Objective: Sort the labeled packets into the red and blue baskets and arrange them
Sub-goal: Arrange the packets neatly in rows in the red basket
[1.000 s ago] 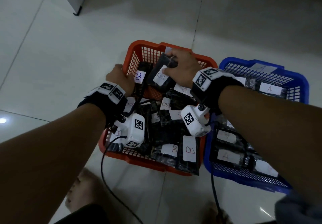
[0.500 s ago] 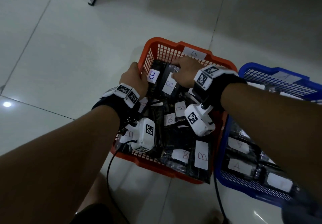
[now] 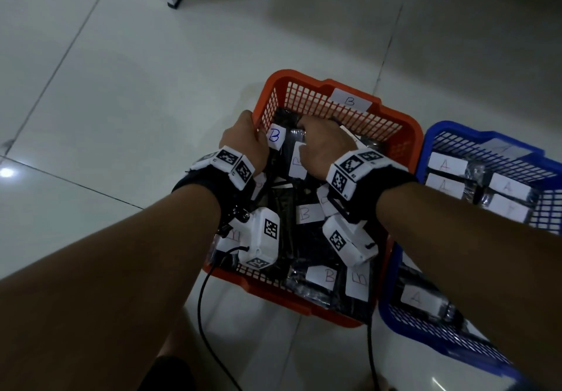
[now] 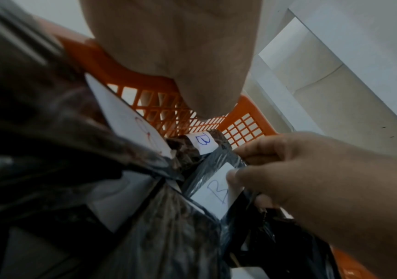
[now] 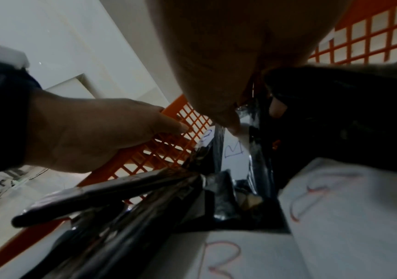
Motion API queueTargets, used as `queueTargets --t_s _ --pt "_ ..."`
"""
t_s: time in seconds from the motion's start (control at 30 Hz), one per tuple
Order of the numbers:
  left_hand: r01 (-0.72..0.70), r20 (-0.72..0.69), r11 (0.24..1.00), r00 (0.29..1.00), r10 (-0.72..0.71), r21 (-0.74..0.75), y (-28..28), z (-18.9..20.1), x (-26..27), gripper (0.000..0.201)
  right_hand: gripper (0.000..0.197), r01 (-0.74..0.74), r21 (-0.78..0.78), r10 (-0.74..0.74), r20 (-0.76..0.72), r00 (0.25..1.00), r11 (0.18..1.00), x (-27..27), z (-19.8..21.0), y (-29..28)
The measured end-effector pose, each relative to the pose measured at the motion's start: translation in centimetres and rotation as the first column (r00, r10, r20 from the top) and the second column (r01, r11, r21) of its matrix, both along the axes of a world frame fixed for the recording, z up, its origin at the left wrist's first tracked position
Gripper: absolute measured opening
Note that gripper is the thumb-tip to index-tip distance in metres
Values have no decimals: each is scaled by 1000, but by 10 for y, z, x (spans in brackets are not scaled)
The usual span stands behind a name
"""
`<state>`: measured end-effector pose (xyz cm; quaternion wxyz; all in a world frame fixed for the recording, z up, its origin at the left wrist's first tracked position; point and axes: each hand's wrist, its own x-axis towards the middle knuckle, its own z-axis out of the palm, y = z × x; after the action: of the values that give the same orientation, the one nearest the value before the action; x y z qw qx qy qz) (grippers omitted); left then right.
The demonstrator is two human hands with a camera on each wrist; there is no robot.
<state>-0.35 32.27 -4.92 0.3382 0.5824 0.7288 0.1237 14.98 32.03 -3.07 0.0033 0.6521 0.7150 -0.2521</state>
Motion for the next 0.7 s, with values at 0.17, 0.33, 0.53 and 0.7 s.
queueTargets --t_s 0.17,0.33,0.53,0.7 --pt "13 22 1000 1000 -13 7 0 -1 -1 25 36 -82 17 79 151 985 996 7 -9 -18" --pt "17 22 1000 1000 -17 15 0 -3 -2 24 23 116 226 -98 -89 991 967 15 -6 -20" --pt "14 3 1000 1000 -14 7 0 -1 -2 26 27 347 134 -341 -66 938 928 46 4 -16" --pt "21 -7 999 1000 -20 33 -1 -3 -2 25 38 272 -8 -273 -7 962 962 60 7 -7"
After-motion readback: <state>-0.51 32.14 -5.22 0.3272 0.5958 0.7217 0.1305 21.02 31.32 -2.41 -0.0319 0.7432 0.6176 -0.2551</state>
